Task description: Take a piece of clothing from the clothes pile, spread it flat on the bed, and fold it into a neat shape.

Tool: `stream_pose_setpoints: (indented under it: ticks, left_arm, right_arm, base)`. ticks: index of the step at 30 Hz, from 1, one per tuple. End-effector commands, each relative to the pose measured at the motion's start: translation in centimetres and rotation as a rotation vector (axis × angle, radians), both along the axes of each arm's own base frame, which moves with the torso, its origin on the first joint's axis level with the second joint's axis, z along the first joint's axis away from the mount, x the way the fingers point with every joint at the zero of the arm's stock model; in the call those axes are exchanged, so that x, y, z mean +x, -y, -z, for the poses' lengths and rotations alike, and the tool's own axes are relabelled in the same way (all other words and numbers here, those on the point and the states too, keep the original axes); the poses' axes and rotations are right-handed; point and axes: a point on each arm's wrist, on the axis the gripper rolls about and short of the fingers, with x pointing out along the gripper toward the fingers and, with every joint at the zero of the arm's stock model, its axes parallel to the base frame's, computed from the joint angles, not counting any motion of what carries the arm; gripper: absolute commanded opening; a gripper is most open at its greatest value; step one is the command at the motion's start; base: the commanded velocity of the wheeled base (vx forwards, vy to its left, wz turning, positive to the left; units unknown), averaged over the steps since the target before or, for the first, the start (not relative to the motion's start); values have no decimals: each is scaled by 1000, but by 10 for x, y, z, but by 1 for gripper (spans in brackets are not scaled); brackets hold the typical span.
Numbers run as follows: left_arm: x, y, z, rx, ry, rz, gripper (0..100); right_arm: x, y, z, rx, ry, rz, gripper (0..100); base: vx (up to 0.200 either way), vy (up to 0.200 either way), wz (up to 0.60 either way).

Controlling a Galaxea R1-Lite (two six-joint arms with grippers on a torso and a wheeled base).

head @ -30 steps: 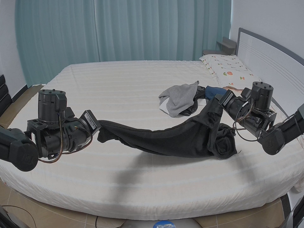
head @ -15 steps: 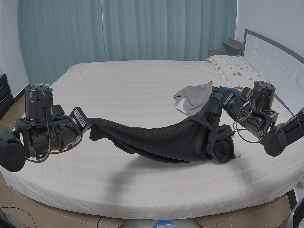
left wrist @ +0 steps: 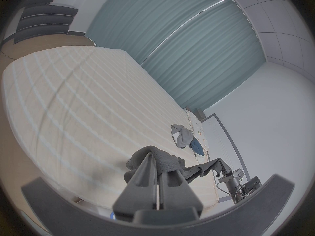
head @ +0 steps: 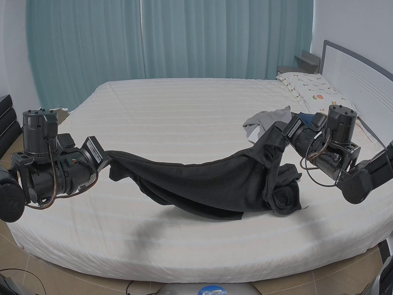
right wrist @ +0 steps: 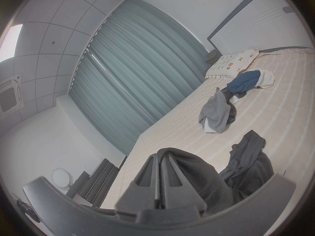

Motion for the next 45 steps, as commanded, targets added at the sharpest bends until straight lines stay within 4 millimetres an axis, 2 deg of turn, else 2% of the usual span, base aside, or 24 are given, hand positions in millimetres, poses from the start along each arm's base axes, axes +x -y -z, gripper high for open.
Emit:
stream_pose_setpoints:
  ticks: [1,4,8,16,22,25,31,33,34,39,44,45]
  left_arm:
    - [1,-1,1,1,-3,-5,0]
    - [2,-1,1,-1,-4,-5,0]
    - [2,0,-1,-12,3,4,0]
    - [-2,3,9,-27,-47,60,0]
    - [-8,1,15,-23,-72,61,0]
    - [-12,0,20,-15,-89,60,0]
    - [-23,-4,11,-22,-53,54,0]
    - [-24,-4,9,-24,-46,54,0]
    - [-31,-7,3,-29,-30,53,0]
    - [-59,-9,-14,-40,26,89,0]
    - [-73,-7,-32,-43,100,76,0]
    - [-74,-7,-38,-39,120,57,0]
  right_arm:
    - [0,0,0,0,0,-1,0]
    - [0,0,1,-1,-2,-1,0]
    - [0,0,-1,-2,4,1,0]
    - [-1,2,-1,-12,-4,-6,0]
    - [-15,5,-1,-17,-17,-11,0]
    - [-30,12,2,-23,-37,-11,0]
    - [-55,22,1,-23,-41,-10,0]
    - [-58,23,0,-22,-38,-9,0]
    - [-70,28,-5,-16,-24,-10,0]
    - [-102,41,-30,14,63,-6,0]
    - [-131,53,-67,14,174,0,0]
    - [-139,56,-84,11,211,3,0]
  base:
    - [0,200,0]
    - [0,200,0]
    - [0,0,0]
    - [0,0,0]
    - [-100,0,0]
    - [-200,0,0]
    - [-200,0,0]
    - [-200,0,0]
    - [-200,0,0]
    - [-200,0,0]
    - [-40,0,0]
    - [0,0,0]
